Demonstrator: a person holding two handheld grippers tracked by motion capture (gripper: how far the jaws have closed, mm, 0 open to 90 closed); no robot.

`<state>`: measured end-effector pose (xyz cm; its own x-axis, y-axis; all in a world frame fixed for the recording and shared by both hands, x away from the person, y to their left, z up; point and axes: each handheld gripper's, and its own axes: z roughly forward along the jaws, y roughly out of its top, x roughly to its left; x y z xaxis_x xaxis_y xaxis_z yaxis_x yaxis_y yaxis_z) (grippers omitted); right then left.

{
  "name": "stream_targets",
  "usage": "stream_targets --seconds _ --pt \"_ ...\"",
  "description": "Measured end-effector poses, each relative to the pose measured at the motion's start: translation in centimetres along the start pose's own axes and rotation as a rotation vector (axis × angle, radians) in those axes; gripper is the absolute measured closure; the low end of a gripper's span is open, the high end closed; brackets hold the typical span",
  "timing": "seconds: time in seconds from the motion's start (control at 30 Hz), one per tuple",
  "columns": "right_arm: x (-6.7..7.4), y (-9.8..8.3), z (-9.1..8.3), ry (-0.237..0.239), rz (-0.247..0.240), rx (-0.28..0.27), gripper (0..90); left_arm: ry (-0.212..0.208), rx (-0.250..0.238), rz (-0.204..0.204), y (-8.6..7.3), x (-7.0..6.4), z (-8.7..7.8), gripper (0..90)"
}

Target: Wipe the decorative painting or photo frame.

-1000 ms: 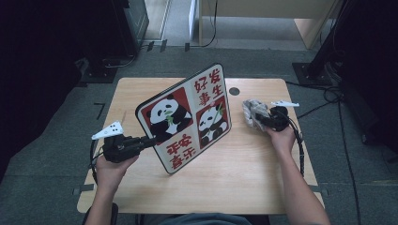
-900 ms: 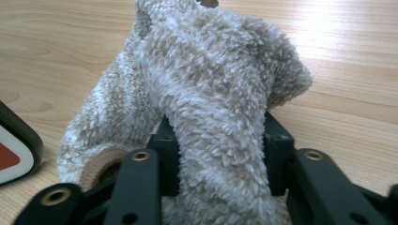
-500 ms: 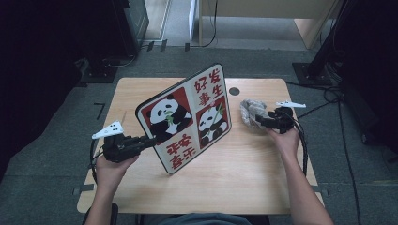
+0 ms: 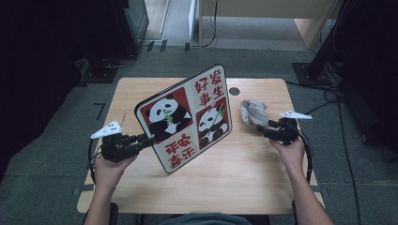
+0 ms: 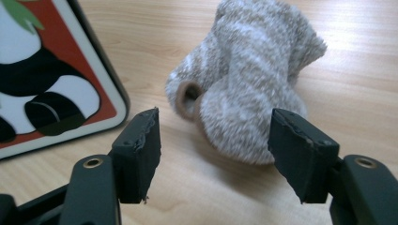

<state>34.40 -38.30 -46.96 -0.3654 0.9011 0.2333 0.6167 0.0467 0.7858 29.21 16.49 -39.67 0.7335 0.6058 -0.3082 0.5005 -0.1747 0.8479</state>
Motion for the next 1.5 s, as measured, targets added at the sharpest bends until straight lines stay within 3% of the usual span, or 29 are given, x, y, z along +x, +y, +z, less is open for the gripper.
stream_targets --seconds 0.17,0.53,0.7,0.77,1.27,1.5 --pt "0.5 -0.9 -0.6 0.023 0.001 0.008 39.9 0.054 0.051 0.023 -0.2 0.1 0.3 64.7" --pt "1.7 -2.2 -0.8 0.066 -0.023 0.035 42.7 0.047 0.043 0.008 -0.3 1.1 0.7 64.7" --pt "2.3 -2.6 -0.1 0.089 -0.038 0.063 43.0 0.042 0.04 -0.004 -0.3 1.6 1.0 64.9" --pt "2.5 -2.7 0.3 0.087 -0.057 0.076 43.0 0.041 0.037 -0.004 -0.3 1.8 1.0 64.9" --pt "2.7 -3.5 0.1 0.063 -0.068 0.082 43.0 0.032 0.028 -0.013 0.0 3.2 1.9 64.6" --pt "2.4 -3.8 -0.1 0.054 -0.066 0.074 43.2 0.055 0.033 -0.003 0.0 3.6 2.1 64.2"
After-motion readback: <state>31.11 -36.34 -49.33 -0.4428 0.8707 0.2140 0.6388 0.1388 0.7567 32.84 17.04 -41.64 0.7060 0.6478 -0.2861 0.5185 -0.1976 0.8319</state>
